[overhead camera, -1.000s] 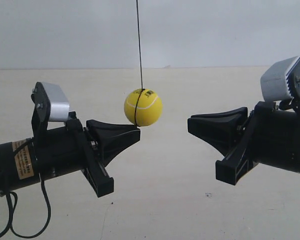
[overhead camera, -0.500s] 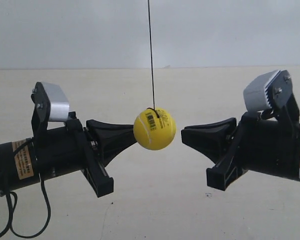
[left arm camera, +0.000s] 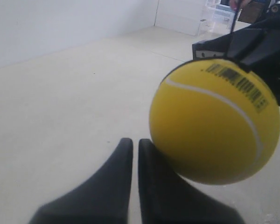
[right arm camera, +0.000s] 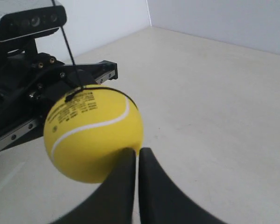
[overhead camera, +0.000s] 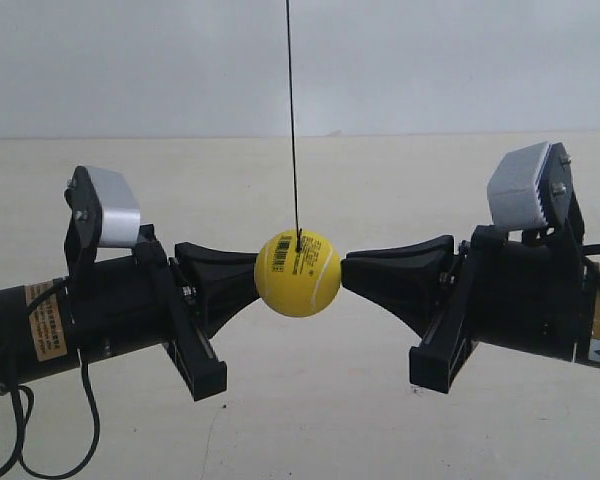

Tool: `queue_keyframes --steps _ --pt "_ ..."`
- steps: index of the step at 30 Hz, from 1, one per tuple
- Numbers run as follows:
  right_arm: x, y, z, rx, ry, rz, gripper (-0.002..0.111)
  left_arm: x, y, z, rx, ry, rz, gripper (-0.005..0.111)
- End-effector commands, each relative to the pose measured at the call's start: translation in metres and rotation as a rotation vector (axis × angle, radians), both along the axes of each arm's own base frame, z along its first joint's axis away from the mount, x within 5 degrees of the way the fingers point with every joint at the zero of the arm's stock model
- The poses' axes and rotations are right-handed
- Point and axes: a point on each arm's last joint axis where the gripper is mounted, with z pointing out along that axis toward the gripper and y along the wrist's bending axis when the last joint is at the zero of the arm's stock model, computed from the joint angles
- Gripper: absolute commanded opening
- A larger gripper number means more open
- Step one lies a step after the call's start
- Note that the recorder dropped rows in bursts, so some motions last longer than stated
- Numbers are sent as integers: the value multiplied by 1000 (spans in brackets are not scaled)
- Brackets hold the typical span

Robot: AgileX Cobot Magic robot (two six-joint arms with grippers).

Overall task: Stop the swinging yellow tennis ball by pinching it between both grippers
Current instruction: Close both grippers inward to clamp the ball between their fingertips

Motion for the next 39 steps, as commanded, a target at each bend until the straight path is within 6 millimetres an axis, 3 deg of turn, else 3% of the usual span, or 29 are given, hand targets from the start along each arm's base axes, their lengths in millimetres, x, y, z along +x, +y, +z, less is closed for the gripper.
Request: queue_keyframes --steps 1,39 --pt "1 2 -1 3 0 20 0 -1 -1 0 -2 0 -11 5" --pt "-1 3 0 18 -8 40 0 0 -1 -1 4 9 -5 5"
